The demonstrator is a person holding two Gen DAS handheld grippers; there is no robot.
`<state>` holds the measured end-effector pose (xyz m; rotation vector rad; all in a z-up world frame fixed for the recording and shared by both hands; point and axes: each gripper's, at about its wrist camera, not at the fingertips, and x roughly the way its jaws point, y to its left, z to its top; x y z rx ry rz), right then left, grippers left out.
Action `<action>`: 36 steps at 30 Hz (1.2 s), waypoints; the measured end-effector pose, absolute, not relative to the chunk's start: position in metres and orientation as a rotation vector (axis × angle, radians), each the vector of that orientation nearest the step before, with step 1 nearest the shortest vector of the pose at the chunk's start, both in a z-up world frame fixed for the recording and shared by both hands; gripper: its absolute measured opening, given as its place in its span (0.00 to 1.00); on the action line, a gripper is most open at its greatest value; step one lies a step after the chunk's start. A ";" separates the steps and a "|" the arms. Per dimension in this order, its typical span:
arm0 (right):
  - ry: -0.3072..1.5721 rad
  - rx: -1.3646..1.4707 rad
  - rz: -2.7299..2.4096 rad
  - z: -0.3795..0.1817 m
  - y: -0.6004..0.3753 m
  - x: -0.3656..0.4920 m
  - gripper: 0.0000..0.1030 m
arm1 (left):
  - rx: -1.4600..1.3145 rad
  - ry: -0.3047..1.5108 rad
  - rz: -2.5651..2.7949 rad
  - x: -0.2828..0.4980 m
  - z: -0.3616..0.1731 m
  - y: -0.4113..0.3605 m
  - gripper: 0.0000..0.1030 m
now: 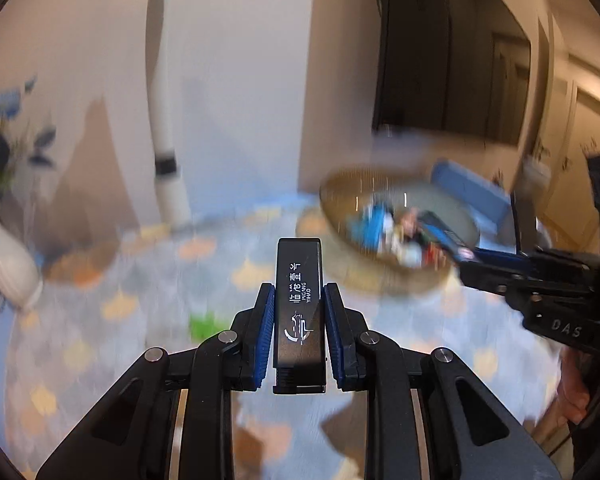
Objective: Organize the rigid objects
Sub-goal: 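Carry the black lighter and black box over the amber bowl and open both tools, then move both open tools back over the green frog and clear cup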
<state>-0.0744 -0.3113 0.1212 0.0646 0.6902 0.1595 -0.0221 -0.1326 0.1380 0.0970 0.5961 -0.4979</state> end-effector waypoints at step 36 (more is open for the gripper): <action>0.713 0.161 0.001 0.149 -0.358 -0.034 0.56 | 0.062 0.609 -0.479 0.002 0.168 -0.112 0.82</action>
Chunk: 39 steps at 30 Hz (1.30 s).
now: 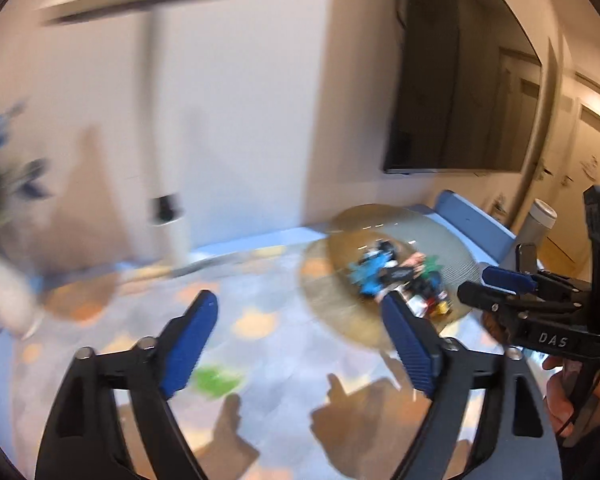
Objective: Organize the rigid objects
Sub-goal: 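Move both open tools back over the green frog and clear cup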
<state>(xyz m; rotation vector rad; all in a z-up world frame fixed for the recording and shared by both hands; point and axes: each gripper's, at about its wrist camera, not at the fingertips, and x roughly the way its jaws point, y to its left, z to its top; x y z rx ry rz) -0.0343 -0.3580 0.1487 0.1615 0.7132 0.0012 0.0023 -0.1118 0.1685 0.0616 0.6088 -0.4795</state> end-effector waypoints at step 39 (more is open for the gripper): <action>0.801 0.041 0.124 0.024 -0.238 -0.038 0.72 | -0.108 0.823 -0.211 -0.013 0.020 0.026 0.82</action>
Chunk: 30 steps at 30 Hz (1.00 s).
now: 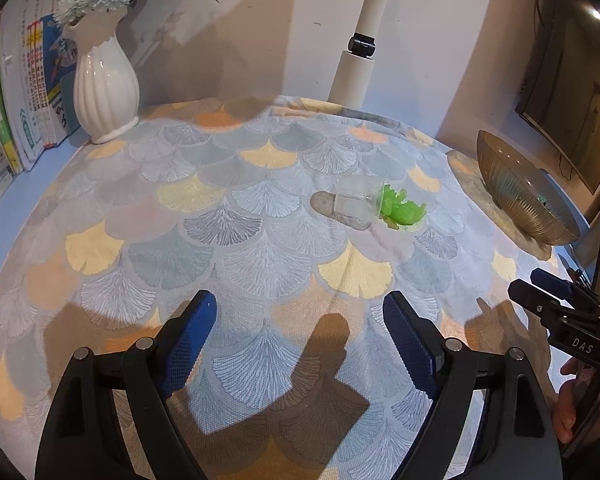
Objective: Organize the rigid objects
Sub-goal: 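Move both open tools back over the green frog and clear cup, then grasp the green frog with the right tool while the left tool grasps the clear cup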
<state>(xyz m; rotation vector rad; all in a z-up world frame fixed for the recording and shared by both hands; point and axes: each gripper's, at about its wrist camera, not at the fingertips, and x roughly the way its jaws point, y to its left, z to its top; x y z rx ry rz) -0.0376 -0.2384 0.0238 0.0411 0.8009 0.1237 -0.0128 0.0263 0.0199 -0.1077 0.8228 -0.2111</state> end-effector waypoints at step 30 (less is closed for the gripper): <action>0.905 -0.168 0.530 0.018 -0.155 0.070 0.56 | 0.055 0.926 -0.526 0.081 0.029 -0.013 0.81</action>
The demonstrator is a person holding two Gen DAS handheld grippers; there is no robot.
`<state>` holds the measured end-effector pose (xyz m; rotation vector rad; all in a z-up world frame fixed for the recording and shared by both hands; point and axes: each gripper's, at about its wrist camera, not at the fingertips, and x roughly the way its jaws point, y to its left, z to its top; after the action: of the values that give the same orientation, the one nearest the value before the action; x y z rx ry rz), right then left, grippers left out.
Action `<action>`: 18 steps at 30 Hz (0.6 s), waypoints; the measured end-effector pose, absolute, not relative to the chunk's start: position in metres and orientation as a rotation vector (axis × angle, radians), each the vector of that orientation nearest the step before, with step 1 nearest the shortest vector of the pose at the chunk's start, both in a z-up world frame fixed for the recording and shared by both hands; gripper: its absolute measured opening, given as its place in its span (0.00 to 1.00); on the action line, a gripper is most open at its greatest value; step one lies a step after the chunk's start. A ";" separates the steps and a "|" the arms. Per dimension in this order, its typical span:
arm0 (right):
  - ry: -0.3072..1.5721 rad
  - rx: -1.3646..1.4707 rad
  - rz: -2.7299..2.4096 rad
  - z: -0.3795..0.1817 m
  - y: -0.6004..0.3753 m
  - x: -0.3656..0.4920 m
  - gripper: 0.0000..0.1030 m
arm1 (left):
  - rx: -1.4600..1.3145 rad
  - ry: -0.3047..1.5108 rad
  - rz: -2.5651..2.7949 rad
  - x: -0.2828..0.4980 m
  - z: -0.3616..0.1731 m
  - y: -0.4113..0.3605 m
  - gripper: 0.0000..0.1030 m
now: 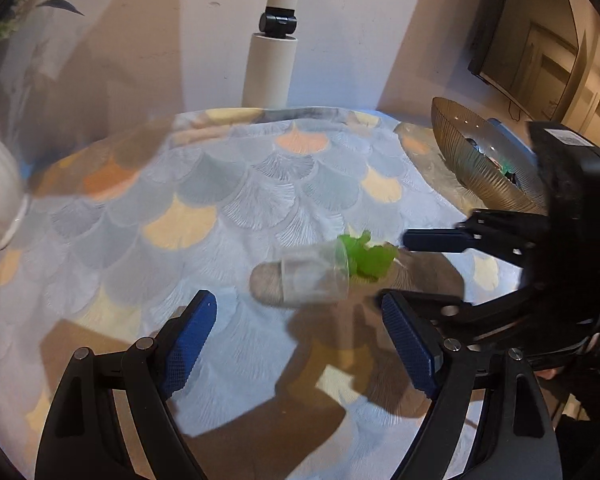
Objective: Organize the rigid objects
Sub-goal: 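Grasp the green frog with the right tool while the left tool grasps the clear cup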
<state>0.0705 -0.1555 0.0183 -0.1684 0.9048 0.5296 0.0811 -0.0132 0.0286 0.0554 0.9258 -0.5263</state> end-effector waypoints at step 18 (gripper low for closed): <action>0.897 -0.101 0.543 0.016 -0.185 0.061 0.32 | 0.032 0.938 -0.576 0.060 0.029 -0.025 0.31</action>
<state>0.0612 -0.1852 0.0163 -0.1007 0.8970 0.5425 0.0604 -0.0250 0.0288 0.0324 0.9384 -0.5762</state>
